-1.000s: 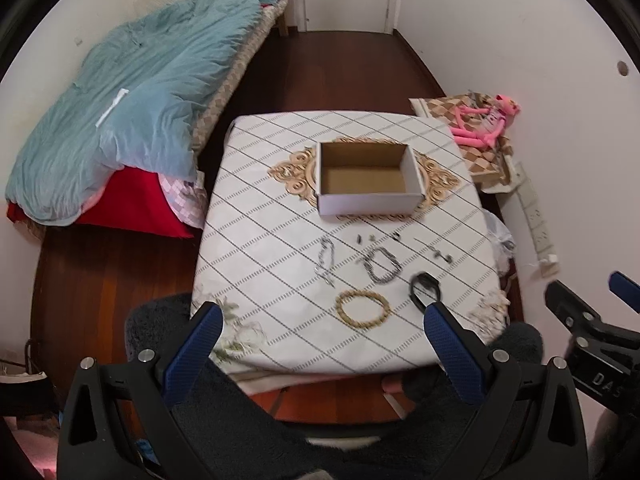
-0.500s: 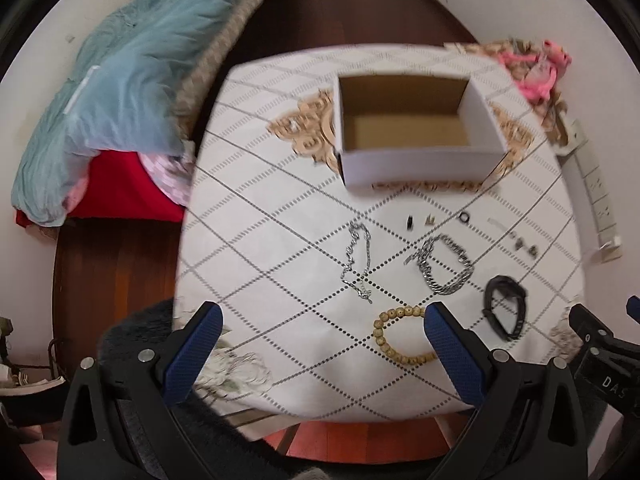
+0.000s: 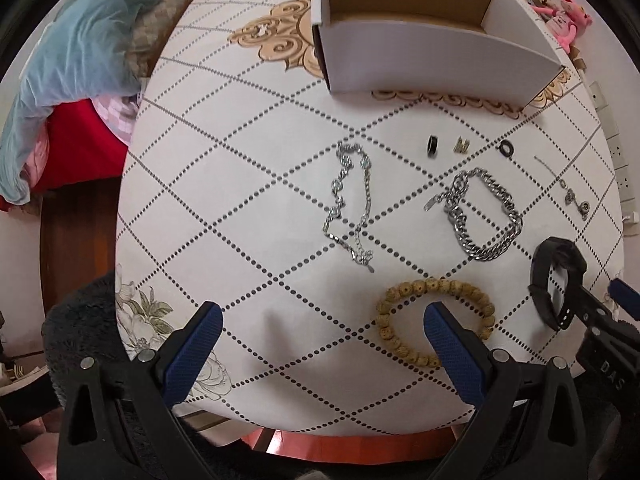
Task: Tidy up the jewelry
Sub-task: 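Grasp the black watch with the right tool while the left tool grasps the wooden bead bracelet, then carry the watch and bead bracelet into the cardboard box and open both tools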
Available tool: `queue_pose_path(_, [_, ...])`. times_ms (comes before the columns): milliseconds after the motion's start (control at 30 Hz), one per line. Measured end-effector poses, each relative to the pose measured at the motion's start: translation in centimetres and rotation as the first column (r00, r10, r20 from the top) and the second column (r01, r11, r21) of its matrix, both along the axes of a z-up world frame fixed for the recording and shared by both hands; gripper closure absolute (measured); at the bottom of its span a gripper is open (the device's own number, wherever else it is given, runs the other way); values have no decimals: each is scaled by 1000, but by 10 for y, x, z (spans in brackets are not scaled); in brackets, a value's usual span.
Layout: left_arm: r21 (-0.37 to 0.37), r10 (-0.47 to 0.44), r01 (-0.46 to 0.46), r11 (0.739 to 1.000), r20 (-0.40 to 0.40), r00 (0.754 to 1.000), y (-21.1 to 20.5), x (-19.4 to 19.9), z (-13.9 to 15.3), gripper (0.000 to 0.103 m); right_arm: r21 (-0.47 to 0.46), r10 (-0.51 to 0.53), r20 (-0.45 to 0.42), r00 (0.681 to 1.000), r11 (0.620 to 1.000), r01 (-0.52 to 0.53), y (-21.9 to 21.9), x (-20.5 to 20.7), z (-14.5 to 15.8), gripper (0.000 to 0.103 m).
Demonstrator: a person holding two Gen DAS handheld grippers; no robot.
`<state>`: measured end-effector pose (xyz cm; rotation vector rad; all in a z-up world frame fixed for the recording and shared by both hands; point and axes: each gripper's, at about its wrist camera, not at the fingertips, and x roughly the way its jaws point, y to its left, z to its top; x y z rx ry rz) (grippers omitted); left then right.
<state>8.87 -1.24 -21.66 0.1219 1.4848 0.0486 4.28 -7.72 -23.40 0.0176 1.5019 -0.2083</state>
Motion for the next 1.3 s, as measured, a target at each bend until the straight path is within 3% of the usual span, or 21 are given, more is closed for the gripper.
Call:
queue_pose_path(167, [-27,12,-13,1000,-15,1000,9,-1,-6,1,29,4,-10,1000,1000,-4,4,2,-15,62])
queue_pose_path(300, [-64,21,-23,998,-19,1000,22,-6,-11,1,41,10,11,1000,999,-11,9,-2,-19,99])
queue_pose_path(467, [-153,37,-44,987,-46,998,36,-15,-22,4,57,-23,47,999,998,21,9,-14,-7,100])
queue_pose_path(533, [-171,21,-32,985,-66,998,34,-16,-30,29,59,-35,55,998,998,32,7,-18,-3,100])
queue_pose_path(600, [-177,-3,-11,984,-78,997,30,-18,-37,43,56,-42,60,997,998,39,4,-19,1,100])
queue_pose_path(667, [-155,-39,29,988,-58,998,24,-20,-38,47,49,-53,67,996,998,50,-3,-16,2,100])
queue_pose_path(733, [-139,-100,96,986,-24,995,15,-25,-37,65,43,-61,69,996,997,58,-9,-16,2,100])
queue_pose_path(933, [-131,-188,190,973,22,982,10,-35,-39,96,33,-67,62,996,997,65,-17,-17,0,100])
queue_pose_path(1100, [-169,-172,177,970,47,984,28,-39,-36,96,36,-68,73,995,997,65,-11,-21,5,100])
queue_pose_path(1300, [-251,-144,165,954,101,984,58,-42,-5,96,54,-70,106,992,996,64,-6,-24,20,100])
